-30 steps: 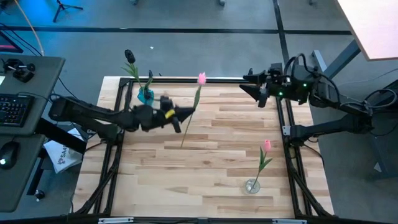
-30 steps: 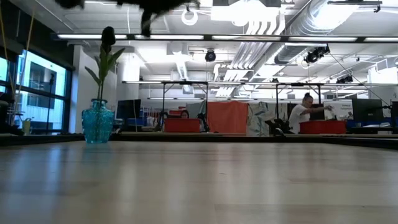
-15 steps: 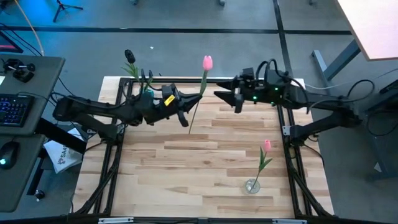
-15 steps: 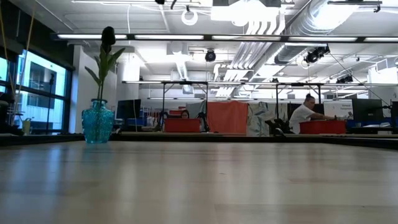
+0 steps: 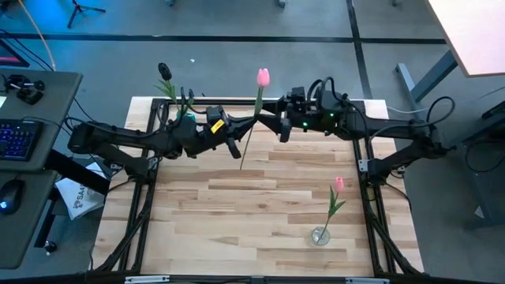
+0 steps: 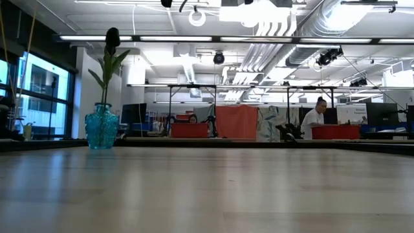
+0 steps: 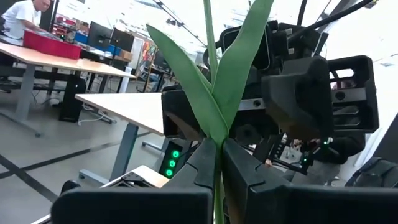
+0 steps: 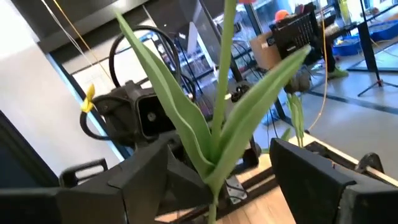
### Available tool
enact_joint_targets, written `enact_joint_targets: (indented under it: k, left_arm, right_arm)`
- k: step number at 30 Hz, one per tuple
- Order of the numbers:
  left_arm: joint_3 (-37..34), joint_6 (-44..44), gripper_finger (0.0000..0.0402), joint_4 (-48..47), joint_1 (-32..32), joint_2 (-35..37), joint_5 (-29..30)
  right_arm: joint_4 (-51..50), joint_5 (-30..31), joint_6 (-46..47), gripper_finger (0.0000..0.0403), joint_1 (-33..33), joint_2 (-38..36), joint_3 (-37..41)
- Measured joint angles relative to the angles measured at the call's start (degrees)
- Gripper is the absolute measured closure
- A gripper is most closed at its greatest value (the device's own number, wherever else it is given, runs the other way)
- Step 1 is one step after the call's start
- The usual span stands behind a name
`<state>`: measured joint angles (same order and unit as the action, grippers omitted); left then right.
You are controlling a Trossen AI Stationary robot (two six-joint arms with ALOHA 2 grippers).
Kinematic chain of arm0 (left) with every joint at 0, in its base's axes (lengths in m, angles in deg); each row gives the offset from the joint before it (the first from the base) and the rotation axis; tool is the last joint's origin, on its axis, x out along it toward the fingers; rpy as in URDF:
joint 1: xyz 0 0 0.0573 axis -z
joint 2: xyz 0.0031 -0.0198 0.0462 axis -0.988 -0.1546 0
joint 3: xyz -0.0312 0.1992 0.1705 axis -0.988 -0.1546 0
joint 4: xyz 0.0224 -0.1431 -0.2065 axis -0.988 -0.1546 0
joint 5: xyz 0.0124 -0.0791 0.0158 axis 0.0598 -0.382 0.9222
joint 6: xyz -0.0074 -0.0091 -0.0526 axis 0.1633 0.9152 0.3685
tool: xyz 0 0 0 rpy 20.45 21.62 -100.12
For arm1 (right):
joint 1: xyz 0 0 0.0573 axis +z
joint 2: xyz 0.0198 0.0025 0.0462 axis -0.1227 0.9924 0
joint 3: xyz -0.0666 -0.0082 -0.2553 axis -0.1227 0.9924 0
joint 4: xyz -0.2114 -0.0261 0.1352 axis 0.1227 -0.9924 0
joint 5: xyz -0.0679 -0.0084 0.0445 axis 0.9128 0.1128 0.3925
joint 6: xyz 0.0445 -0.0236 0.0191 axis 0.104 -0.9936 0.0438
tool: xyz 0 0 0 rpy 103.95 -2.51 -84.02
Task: Sort flowers into vase by color
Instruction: Put the pink flower into the transparent vase
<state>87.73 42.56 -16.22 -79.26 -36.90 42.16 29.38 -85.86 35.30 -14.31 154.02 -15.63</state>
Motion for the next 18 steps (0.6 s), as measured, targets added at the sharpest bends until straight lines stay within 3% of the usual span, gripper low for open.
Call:
enact_joint_targets:
  k: [18]
  left_arm:
    - [0.00, -0.04, 0.0401, -0.54, -0.04, 0.00, 0.06]
  right_arm:
    - [-0.20, 0.02, 0.48, 0.0321, 0.19, 0.08, 0.00]
